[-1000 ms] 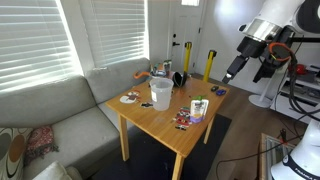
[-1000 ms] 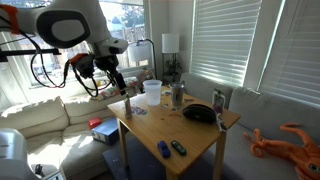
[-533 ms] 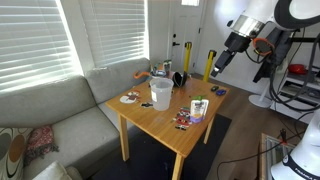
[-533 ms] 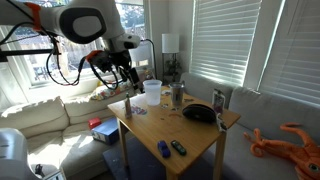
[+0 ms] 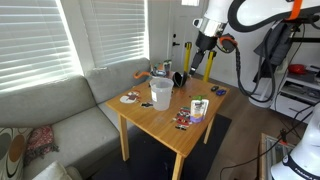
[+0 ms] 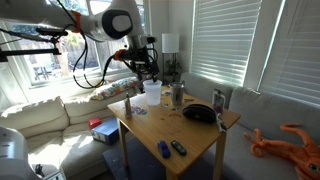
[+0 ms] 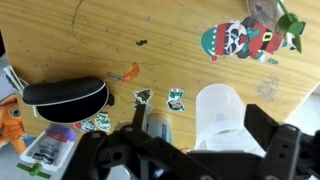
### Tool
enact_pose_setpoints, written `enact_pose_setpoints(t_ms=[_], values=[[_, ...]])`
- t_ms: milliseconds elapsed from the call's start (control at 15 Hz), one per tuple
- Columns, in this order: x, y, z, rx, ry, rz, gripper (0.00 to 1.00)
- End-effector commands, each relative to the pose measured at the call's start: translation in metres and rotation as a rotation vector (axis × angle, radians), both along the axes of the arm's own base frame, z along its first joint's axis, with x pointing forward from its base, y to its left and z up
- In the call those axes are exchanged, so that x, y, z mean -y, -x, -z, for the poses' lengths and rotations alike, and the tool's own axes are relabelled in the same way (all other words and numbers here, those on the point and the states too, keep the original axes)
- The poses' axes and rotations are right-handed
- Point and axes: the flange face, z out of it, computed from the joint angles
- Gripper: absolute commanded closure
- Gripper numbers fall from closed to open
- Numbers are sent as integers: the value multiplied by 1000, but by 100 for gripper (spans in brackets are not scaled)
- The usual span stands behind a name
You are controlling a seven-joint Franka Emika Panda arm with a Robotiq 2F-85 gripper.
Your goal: Put the silver cup in the clear cup then put the silver spoon on the table.
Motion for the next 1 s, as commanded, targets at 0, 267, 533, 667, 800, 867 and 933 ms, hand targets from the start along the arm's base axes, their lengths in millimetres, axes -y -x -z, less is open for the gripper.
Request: enact_pose_setpoints(t_ms=[0,267,533,667,800,867,933], values=[[-3,-7,1,-5,7,-9,0],[-4,-14,0,-3,15,-18,0],[-4,-14,-1,0,15,-19,0],[-4,-14,-1,0,15,-19,0],[-2,-28,-1,23,-19,-44,0],[-2,-37,1,38,-8,-63,0],[-2,-43,2,57,-7,-83,0]])
